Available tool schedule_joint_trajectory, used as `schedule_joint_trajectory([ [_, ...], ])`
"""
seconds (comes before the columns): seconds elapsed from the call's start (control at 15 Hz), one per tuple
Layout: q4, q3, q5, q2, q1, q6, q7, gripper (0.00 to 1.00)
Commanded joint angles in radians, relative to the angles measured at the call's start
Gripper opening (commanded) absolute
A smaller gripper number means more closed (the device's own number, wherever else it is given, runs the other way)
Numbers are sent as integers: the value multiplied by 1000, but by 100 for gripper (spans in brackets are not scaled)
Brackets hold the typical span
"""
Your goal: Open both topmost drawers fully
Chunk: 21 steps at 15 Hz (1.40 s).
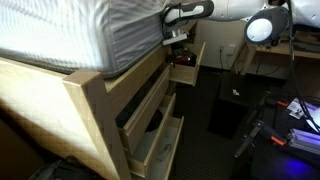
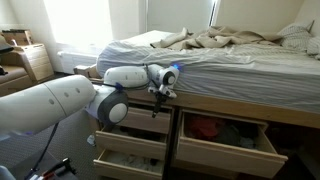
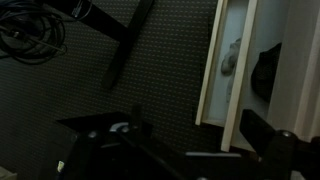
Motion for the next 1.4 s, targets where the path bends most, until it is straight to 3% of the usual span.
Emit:
schedule_joint_trajectory([
  [0.0, -20, -14, -29, 27, 68, 70, 44, 100],
  [0.07, -13, 13, -5, 24, 37, 73, -30, 100],
  [0.13, -21, 5, -2, -11, -3, 16, -19, 100],
  [0.33, -22, 6, -1, -10, -4, 19, -33, 100],
  [0.47, -11, -34, -34, -6, 38, 78, 119, 100],
  [0.87, 0, -50, -41, 36, 97, 10, 249, 100],
  [0.93, 1, -35, -36, 33, 94, -40, 192, 100],
  [1.0, -32, 24, -1, 14, 63, -41, 46, 100],
  [1.07, -22, 40, 21, 18, 43, -10, 2, 100],
  [1.13, -23, 13, 16, -20, -5, -37, 43, 100],
  [1.33, -24, 31, 26, -18, -10, -32, 0, 100],
])
